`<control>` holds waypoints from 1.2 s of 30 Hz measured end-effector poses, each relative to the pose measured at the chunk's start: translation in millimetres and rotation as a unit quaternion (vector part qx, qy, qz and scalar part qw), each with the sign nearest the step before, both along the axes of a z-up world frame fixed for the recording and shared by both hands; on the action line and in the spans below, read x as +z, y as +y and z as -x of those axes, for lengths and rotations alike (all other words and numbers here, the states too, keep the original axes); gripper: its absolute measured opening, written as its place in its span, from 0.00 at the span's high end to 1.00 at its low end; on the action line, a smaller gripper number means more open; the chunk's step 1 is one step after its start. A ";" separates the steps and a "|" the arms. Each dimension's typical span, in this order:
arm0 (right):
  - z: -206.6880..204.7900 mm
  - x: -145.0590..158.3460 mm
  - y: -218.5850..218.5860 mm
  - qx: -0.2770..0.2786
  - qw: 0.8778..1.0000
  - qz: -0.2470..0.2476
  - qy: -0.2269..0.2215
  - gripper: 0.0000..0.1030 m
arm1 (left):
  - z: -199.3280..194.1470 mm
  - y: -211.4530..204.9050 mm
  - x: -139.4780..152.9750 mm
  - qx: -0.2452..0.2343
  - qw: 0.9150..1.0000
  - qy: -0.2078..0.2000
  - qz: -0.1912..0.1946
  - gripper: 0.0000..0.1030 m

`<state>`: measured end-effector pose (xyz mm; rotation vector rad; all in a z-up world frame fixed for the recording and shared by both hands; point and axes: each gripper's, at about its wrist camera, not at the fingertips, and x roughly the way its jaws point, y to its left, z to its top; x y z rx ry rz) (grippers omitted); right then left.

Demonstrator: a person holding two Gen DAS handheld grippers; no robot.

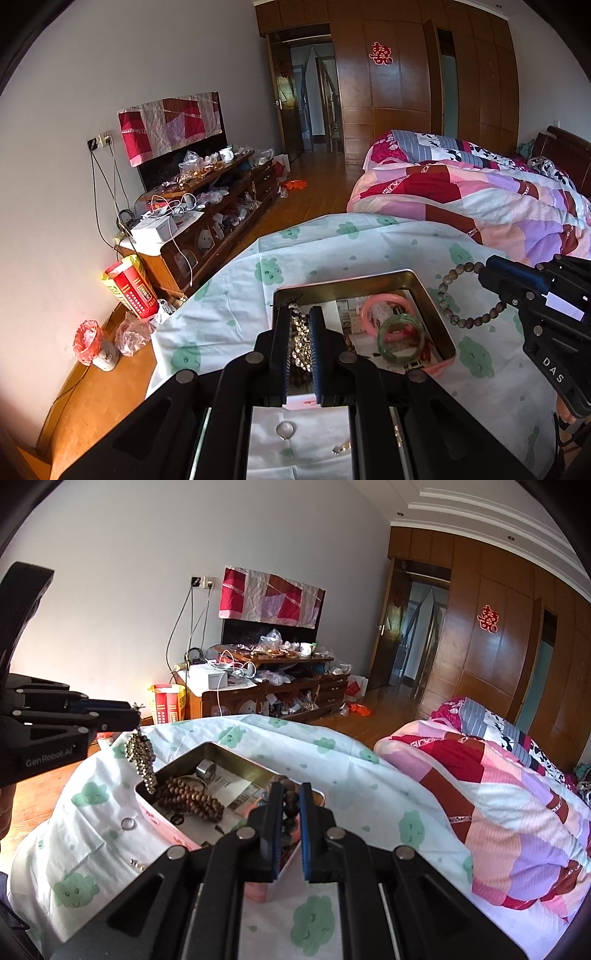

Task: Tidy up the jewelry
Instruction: 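Carry the bead bracelet and gold chain over the tin and lower them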

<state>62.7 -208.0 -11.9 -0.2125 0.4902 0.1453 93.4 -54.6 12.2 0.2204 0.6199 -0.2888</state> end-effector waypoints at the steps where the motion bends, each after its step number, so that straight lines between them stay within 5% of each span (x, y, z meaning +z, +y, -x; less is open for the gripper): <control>1: -1.7 0.3 0.4 0.001 1.000 -0.001 0.000 0.91 | -1.6 -1.1 0.3 0.000 1.000 -0.001 -0.001 0.92; 36: -71.7 -38.6 14.9 -0.010 0.998 -0.003 0.058 0.91 | -64.0 -26.9 -49.0 0.008 0.998 0.051 -0.038 0.92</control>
